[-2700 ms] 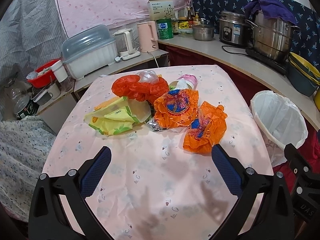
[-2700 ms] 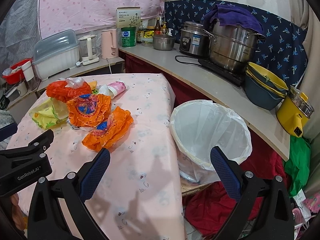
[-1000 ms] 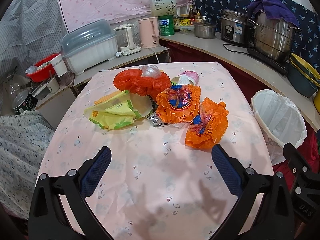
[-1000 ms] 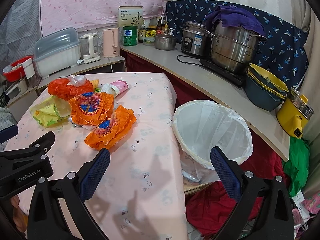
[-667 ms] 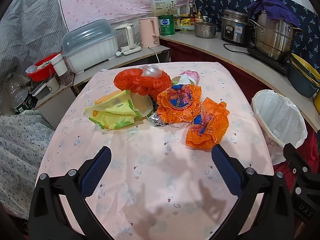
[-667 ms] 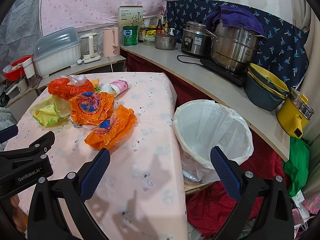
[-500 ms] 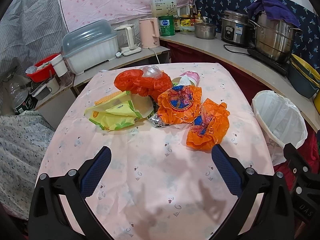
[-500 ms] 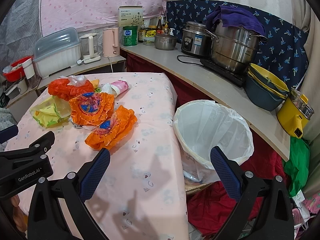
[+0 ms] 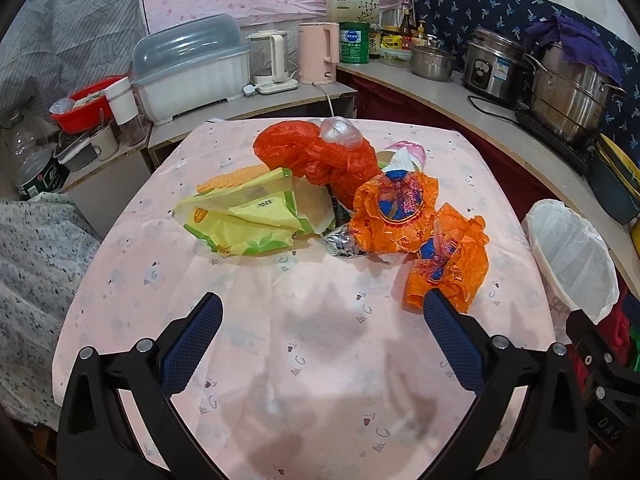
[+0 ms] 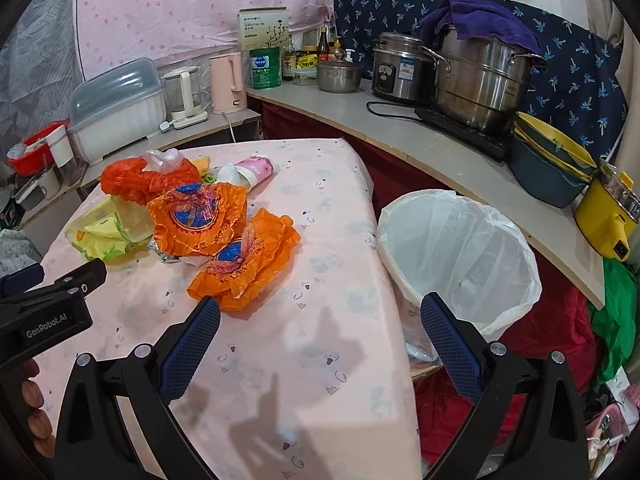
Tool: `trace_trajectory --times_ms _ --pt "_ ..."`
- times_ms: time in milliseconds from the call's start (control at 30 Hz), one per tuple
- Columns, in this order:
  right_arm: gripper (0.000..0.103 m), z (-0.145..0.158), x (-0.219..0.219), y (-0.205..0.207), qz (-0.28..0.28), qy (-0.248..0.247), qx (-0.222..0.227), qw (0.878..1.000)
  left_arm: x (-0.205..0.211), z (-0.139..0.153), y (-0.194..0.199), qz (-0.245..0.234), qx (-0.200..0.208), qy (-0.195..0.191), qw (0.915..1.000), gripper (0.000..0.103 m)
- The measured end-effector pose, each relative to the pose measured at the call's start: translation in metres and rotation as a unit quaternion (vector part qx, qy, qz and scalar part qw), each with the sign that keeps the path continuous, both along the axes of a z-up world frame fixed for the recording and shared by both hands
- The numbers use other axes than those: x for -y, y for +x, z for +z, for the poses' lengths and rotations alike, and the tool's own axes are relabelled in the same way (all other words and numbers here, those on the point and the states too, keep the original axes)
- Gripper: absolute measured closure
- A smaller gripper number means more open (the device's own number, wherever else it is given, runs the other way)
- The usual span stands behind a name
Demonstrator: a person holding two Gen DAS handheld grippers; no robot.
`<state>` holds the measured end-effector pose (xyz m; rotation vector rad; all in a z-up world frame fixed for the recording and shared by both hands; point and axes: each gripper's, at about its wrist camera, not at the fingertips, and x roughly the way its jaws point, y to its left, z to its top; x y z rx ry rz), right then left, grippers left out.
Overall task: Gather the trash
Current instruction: 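Grasp an orange printed bag with the right tool while the left tool grasps another orange printed bag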
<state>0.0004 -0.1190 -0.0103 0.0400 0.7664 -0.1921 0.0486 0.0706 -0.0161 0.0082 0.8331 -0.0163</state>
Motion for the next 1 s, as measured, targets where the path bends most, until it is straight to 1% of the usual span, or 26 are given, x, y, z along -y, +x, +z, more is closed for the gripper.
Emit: trace_trajectory --times_ms 200,333,400,500,633,700,767,833,867,900,1000 --pt "0.007 -0.019 -0.019 0.026 0.015 0.013 -0.012 1.000 -0.019 -0.006 0.013 0.010 0.009 0.025 0.9996 0.007" --pt "0.008 -0.033 -0.028 0.049 0.026 0.028 -0.028 0.999 -0.023 -0.013 0.025 0.000 0.002 0.026 0.9997 0.007" --pt "0.014 -0.040 -0.030 0.061 0.027 0.037 -0.038 0.998 -0.023 -0.015 0.030 -0.007 0.005 0.028 0.9996 0.007" --pt "0.018 -0.051 -0.031 0.078 0.024 0.057 -0.050 0.997 -0.021 -0.019 0.041 -0.016 0.003 0.027 0.9995 0.007" --pt "0.024 -0.068 -0.027 0.099 0.016 0.090 -0.072 0.993 -0.018 -0.024 0.057 -0.024 -0.006 0.009 0.9996 0.007" --pt "0.030 -0.076 -0.024 0.108 0.012 0.106 -0.085 0.991 -0.015 -0.026 0.065 -0.030 -0.007 0.001 0.9995 0.007" --pt "0.033 -0.084 -0.022 0.115 0.009 0.122 -0.096 0.988 -0.011 -0.028 0.074 -0.037 -0.010 -0.007 0.9992 0.007" --pt "0.038 -0.091 -0.021 0.120 0.008 0.135 -0.106 0.985 -0.006 -0.031 0.083 -0.044 -0.014 -0.013 0.9989 0.007" --pt "0.045 -0.094 -0.021 0.122 0.009 0.137 -0.111 0.984 -0.003 -0.032 0.087 -0.047 -0.015 -0.015 0.9987 0.007" --pt "0.054 -0.097 -0.021 0.123 0.010 0.140 -0.116 0.983 0.001 -0.033 0.091 -0.050 -0.016 -0.017 0.9985 0.007" --pt "0.069 -0.103 -0.017 0.123 0.011 0.151 -0.119 0.981 0.011 -0.038 0.102 -0.060 -0.019 -0.021 0.9978 0.007"
